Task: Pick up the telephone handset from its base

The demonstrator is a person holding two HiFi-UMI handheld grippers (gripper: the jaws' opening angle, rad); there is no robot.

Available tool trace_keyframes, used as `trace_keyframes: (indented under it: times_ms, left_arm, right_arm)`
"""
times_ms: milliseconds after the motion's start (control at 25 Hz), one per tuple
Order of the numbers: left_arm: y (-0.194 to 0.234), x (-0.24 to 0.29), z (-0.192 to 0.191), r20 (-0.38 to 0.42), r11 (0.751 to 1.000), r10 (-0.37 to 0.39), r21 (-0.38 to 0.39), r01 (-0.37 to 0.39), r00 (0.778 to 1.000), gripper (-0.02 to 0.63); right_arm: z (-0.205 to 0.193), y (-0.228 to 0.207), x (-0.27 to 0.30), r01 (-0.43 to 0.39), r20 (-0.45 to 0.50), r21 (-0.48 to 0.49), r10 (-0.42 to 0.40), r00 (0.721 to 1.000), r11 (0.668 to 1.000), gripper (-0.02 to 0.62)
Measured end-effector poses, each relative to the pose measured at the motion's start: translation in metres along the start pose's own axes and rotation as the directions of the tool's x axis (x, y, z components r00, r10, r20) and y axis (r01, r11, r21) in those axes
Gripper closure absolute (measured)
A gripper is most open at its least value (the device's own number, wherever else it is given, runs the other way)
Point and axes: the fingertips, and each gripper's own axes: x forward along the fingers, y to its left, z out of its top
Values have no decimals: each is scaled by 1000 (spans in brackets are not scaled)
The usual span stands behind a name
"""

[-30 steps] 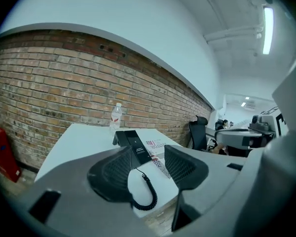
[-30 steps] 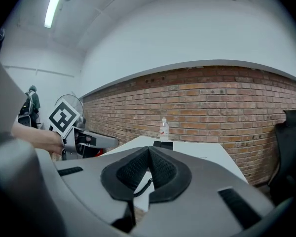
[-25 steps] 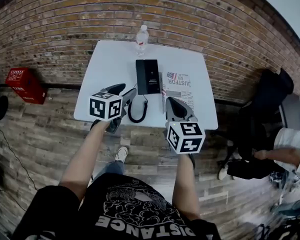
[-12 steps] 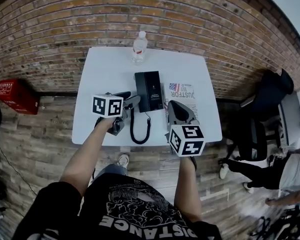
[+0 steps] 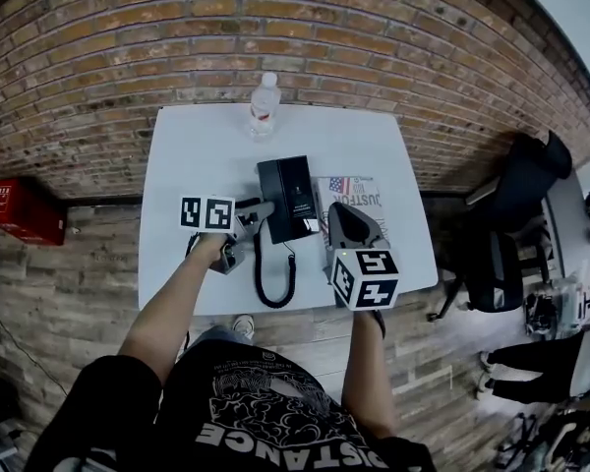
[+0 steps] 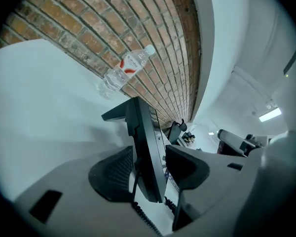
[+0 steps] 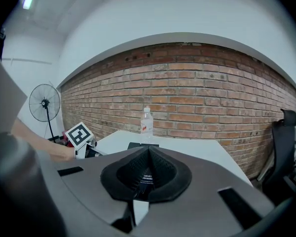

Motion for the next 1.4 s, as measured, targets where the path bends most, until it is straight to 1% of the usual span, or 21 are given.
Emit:
trace_keyframes:
  times_ms: [160, 280, 360, 400, 560, 640, 840, 1040, 1400]
  left_arm:
    - [5, 10, 0, -25, 998, -46, -37, 45, 999, 400]
    - [4, 14, 4, -11, 994, -89, -70, 88, 996, 414]
    - [4, 15, 6, -5, 992, -105, -73, 104, 994, 444]
    - [4, 16, 6, -6, 991, -114, -78, 113, 994, 500]
    - [3, 18, 5, 6, 973, -159, -171, 158, 987, 527]
    - [3, 17, 5, 6, 969, -168, -184, 166, 986, 529]
    - [1, 16, 6, 10, 969, -162, -187, 161, 987, 532]
    - [-6, 12, 7, 22, 973, -150, -171, 152, 988, 534]
    - [-37, 1, 10, 71, 978, -151, -135, 160, 986, 534]
  right_arm:
    - [-4, -7, 6, 26, -13, 18, -26, 1000, 999, 594]
    - [-8, -14, 10, 45, -21, 31, -44, 999, 999, 594]
    - [-11, -17, 11, 56, -29, 38, -55, 998, 998, 594]
    - [-12, -18, 10, 62, -33, 42, -60, 998, 997, 594]
    - [-17, -22, 11, 73, -41, 54, -71, 997, 996, 594]
    - [-18, -22, 11, 72, -43, 56, -70, 997, 996, 594]
    - [-19, -22, 8, 76, -41, 58, -74, 996, 995, 594]
    - [-19, -23, -3, 78, -30, 60, -76, 997, 995, 594]
    - [-21, -24, -32, 68, -15, 54, -67, 998, 996, 594]
